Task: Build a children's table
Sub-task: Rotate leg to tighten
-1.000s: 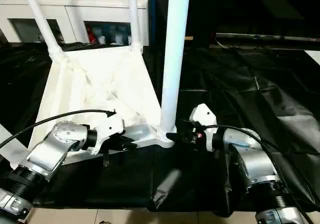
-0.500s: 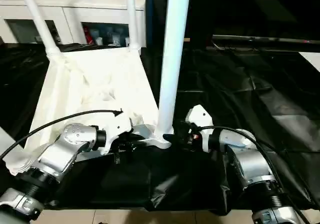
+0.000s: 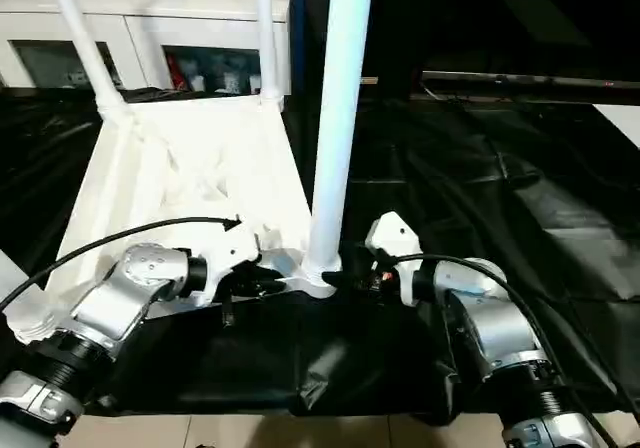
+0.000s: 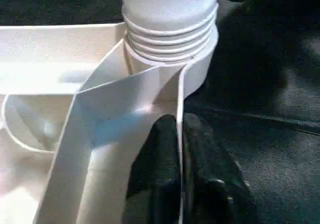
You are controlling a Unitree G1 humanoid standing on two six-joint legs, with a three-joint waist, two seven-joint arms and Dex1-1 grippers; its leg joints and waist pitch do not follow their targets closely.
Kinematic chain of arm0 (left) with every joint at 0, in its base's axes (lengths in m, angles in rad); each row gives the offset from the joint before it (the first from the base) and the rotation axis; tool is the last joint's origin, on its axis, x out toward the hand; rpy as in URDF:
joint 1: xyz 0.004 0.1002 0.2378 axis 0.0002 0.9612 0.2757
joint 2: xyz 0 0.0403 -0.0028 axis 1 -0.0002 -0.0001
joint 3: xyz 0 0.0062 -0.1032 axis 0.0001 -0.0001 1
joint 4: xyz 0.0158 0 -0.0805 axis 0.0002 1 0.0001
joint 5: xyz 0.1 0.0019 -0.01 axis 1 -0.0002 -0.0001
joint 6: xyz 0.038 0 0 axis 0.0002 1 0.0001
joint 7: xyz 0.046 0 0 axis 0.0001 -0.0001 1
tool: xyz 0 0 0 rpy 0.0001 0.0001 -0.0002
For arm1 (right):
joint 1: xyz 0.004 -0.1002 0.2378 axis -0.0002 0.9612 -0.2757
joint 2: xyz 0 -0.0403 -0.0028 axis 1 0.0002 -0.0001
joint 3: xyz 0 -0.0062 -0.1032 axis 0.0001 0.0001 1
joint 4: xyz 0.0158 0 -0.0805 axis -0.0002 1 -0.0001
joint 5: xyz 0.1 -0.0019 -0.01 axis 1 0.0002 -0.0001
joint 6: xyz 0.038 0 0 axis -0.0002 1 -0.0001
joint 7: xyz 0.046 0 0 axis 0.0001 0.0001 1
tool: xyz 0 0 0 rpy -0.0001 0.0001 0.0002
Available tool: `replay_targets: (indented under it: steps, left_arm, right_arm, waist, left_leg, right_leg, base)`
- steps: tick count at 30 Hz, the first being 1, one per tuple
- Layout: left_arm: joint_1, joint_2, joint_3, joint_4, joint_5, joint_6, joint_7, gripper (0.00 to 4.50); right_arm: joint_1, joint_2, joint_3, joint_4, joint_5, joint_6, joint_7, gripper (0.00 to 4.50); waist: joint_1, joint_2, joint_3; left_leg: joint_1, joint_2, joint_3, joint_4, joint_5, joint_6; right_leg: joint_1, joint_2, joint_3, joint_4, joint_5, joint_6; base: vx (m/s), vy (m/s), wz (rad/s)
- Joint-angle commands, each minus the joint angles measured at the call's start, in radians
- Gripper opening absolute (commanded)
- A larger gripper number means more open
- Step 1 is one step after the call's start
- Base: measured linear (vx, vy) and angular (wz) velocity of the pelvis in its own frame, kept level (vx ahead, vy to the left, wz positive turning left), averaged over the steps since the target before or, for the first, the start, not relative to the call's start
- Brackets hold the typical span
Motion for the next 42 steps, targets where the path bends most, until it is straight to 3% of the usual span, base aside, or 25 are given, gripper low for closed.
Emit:
replay_targets:
  steps: [1,6,10,13,17,18,19,22,30,34,42]
  left_arm:
    - [0.003,0.012,0.006,-0.007,-0.010,0.013,-0.004,0.04]
    - [0.017,0.007,-0.012,-0.026,-0.030,0.020,-0.042,0.04]
    - [0.019,-0.002,-0.012,-0.025,-0.030,0.020,-0.044,0.04]
    - [0.015,-0.006,-0.012,-0.023,-0.032,0.021,-0.044,0.04]
    - [0.012,-0.008,-0.009,-0.021,-0.029,0.019,-0.036,0.00]
    - [0.012,-0.008,-0.009,-0.021,-0.029,0.019,-0.036,0.00]
    - [0.013,-0.007,-0.009,-0.022,-0.029,0.020,-0.037,0.00]
    - [0.016,-0.006,-0.008,-0.027,-0.029,0.024,-0.038,0.00]
    - [0.014,-0.005,-0.006,-0.021,-0.025,0.020,-0.041,0.00]
    - [0.014,-0.003,-0.008,-0.021,-0.023,0.020,-0.043,0.00]
    - [0.016,0.001,-0.006,-0.021,-0.018,0.021,-0.044,0.00]
  right_arm:
    - [-0.004,0.003,0.012,-0.010,-0.003,0.007,0.011,2.55]
    - [-0.014,0.007,0.020,0.010,-0.012,-0.004,0.007,2.55]
    - [-0.027,0.014,0.027,0.036,-0.025,-0.023,0.003,2.55]
    - [-0.051,0.031,0.036,0.077,-0.031,-0.054,0.006,2.55]
    - [-0.070,0.047,0.026,0.087,0.014,-0.012,0.052,2.93]
    - [-0.070,0.047,0.026,0.087,0.014,-0.012,0.052,2.93]
    - [-0.070,0.045,0.028,0.088,0.009,-0.018,0.051,3.04]
    - [-0.080,0.044,0.034,0.117,-0.022,-0.072,0.035,3.31]
    - [-0.086,0.051,0.035,0.132,-0.029,-0.091,0.050,3.31]
    - [-0.092,0.056,0.041,0.149,-0.027,-0.101,0.051,3.31]
    - [-0.092,0.061,0.043,0.165,-0.033,-0.113,0.061,2.54]
  waist:
    - [0.004,-0.009,-0.058]
    - [0.005,-0.011,-0.061]
    - [0.004,-0.010,-0.062]
    - [0.001,-0.010,-0.061]
    - [-0.002,-0.011,-0.058]
    - [-0.001,-0.010,-0.059]
    - [-0.001,-0.017,-0.059]
    - [0.003,-0.014,-0.061]
    - [0.010,-0.011,-0.064]
    - [0.012,-0.009,-0.062]
    - [0.013,-0.012,-0.062]
  left_leg:
    - [0.016,0.053,-0.041,-0.084,-0.421,0.005]
    - [0.017,0.053,-0.033,-0.081,-0.382,0.020]
    - [0.014,0.053,-0.031,-0.080,-0.360,0.025]
    - [0.013,0.052,-0.032,-0.080,-0.370,0.022]
    - [0.017,0.052,-0.035,-0.081,-0.389,0.020]
    - [0.021,0.053,-0.034,-0.080,-0.392,0.017]
    - [0.021,0.054,-0.032,-0.080,-0.390,0.018]
    - [0.019,0.054,-0.032,-0.081,-0.373,0.018]
    - [0.017,0.055,-0.027,-0.080,-0.330,0.032]
    - [0.018,0.054,-0.027,-0.081,-0.340,0.029]
    - [0.018,0.055,-0.029,-0.081,-0.346,0.025]
  right_leg:
    - [0.030,-0.062,0.036,-0.099,-0.522,-0.131]
    - [0.030,-0.062,0.044,-0.091,-0.429,-0.175]
    - [0.035,-0.062,0.044,-0.087,-0.403,-0.187]
    - [0.036,-0.062,0.042,-0.089,-0.423,-0.185]
    - [0.033,-0.061,0.041,-0.094,-0.474,-0.168]
    - [0.030,-0.061,0.042,-0.095,-0.471,-0.171]
    - [0.029,-0.060,0.042,-0.095,-0.467,-0.171]
    - [0.031,-0.061,0.044,-0.089,-0.431,-0.183]
    - [0.037,-0.060,0.047,-0.082,-0.358,-0.204]
    - [0.036,-0.060,0.046,-0.084,-0.372,-0.206]
    - [0.036,-0.061,0.046,-0.085,-0.389,-0.195]
  base:
    - [0.000,0.000,0.00]
    - [0.000,0.000,0.00]
    - [0.000,0.000,0.00]
    - [0.000,0.000,0.00]
    - [0.000,0.000,0.00]
    - [0.000,0.000,0.00]
    - [0.000,0.000,0.00]
    - [0.000,0.000,0.00]
    - [0.000,0.000,0.00]
    - [0.000,0.000,0.00]
    - [0.000,0.000,0.00]
